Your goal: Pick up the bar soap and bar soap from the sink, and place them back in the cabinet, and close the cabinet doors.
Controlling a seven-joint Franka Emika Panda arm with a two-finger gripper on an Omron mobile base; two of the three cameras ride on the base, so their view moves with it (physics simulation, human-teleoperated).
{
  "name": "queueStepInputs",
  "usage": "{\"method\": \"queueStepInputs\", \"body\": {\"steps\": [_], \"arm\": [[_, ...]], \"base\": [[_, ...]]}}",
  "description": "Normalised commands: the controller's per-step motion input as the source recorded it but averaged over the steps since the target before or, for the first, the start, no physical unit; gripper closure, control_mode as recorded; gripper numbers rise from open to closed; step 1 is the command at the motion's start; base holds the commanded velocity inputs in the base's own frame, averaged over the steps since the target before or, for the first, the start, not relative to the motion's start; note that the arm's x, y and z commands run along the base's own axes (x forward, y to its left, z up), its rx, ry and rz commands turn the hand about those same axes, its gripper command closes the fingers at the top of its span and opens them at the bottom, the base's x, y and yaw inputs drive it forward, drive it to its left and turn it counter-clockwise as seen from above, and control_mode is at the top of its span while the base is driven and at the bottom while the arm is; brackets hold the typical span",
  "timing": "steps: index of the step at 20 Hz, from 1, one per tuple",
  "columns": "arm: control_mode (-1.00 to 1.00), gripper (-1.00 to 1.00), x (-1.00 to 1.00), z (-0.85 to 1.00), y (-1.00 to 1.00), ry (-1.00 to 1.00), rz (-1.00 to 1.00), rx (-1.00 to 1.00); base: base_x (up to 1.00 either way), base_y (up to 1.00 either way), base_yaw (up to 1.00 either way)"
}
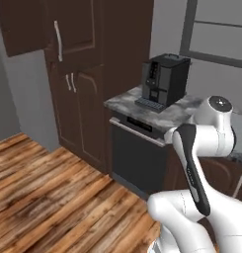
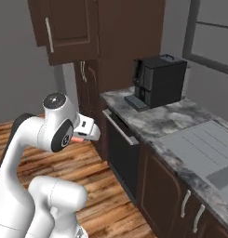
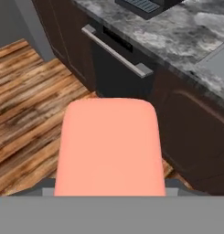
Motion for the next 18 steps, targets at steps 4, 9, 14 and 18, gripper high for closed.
{"method": "queueStepInputs", "body": {"steps": [4,9,14,18], "arm": [[1.00,1.00,0.00,0.00,0.00,0.00,0.00,0.00],[1.00,1.00,0.00,0.00,0.00,0.00,0.00,0.00],[1.00,1.00,0.00,0.00,0.00,0.00,0.00,0.00],[1.00,1.00,0.00,0.00,0.00,0.00,0.00,0.00]], "base": [[0.02,0.00,0.57],[0.08,0.00,0.55],[0.09,0.00,0.51],[0.09,0.00,0.49]]}}
